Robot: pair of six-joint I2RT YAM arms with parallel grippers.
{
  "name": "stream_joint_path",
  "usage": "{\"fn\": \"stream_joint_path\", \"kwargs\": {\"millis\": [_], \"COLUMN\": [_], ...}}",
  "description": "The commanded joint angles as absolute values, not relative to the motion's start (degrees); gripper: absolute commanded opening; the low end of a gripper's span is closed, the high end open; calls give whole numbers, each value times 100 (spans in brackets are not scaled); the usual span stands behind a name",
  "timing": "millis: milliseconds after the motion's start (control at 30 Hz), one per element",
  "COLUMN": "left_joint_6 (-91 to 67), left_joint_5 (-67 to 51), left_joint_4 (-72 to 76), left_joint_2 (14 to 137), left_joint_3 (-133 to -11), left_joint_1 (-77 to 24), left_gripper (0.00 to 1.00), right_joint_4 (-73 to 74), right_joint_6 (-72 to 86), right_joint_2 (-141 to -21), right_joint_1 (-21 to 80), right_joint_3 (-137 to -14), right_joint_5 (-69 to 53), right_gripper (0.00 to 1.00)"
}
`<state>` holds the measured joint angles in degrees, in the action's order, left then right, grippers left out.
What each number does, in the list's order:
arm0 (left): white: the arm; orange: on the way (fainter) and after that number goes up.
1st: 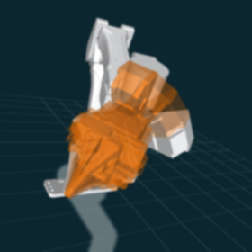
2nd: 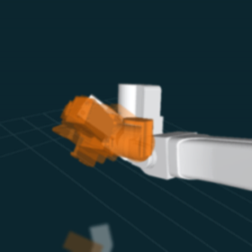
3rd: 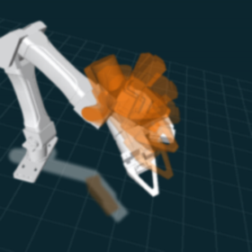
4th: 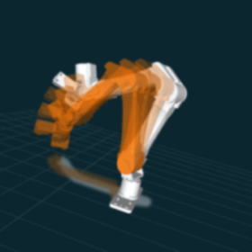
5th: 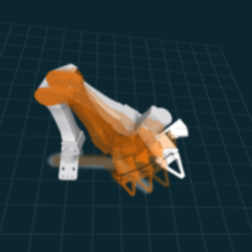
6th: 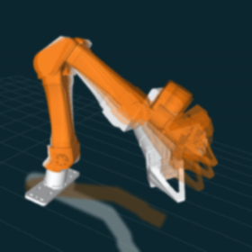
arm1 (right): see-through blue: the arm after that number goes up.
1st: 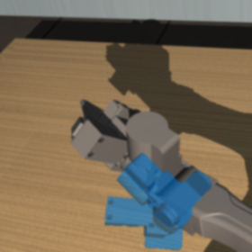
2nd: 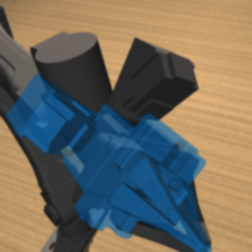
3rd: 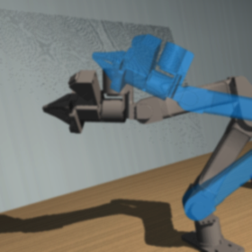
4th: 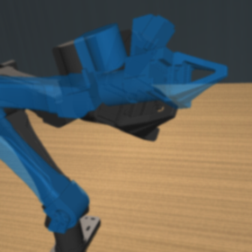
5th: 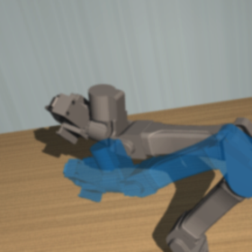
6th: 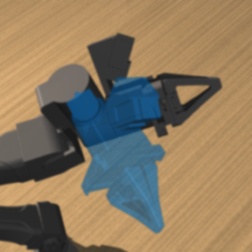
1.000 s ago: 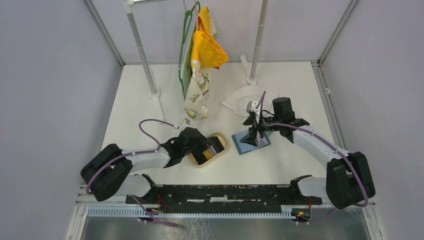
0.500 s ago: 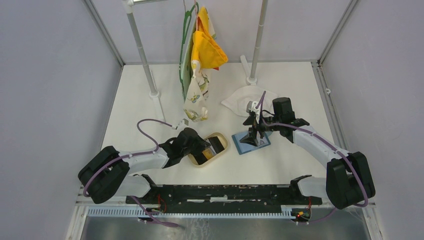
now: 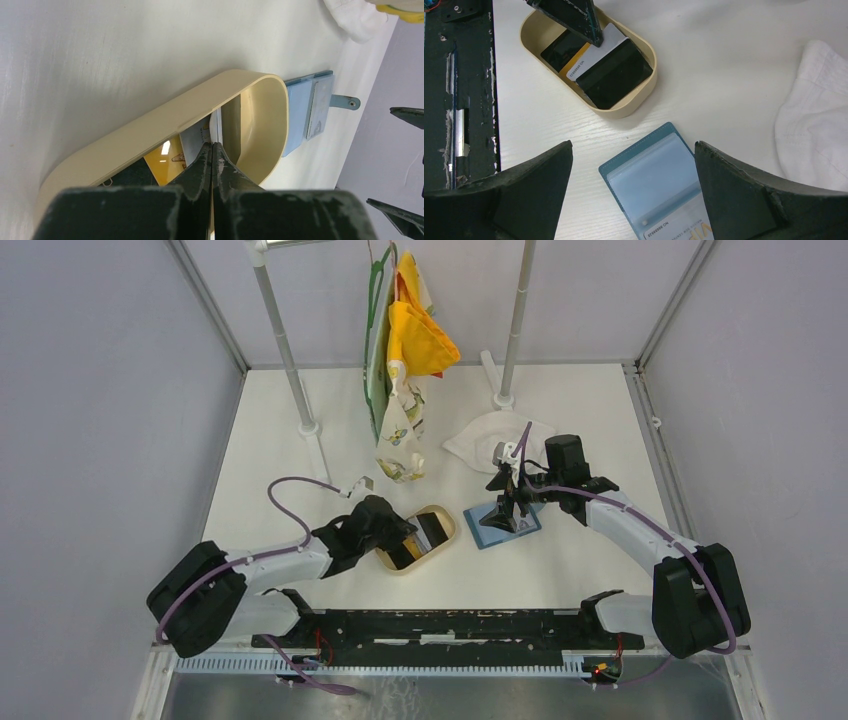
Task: Put the credit cards into the card holder
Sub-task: Pick up the credit card from the storage box.
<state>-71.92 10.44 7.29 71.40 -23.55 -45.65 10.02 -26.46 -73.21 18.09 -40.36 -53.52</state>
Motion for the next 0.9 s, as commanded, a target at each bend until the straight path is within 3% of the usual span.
{"fn": "stream_joint_path", "kwargs": {"millis": [0,467,867], "left_joint_6": [-6753,-5560,-4206], "left_joint_5": [1265,1215,356], "left_joint_4": [355,-545,545], "left_joint_2": [6836,5472,4380], "left_joint_3": [-2484,-2514,-2140], "left_joint_1": [-4535,-4536,-4537], "left_gripper": [2,2,2], "right_joint_4": [922,871,339], "right_joint_6": [-2716,-2786,-2513], "right_joint_2": [-7260,-7322,-7382], "right_joint_1": [1785,1844,2225], "right_joint_3": [-4175,-4066,-3778], "right_joint_5": [-5427,-5642,-6076], "right_gripper": [97,95,88]}}
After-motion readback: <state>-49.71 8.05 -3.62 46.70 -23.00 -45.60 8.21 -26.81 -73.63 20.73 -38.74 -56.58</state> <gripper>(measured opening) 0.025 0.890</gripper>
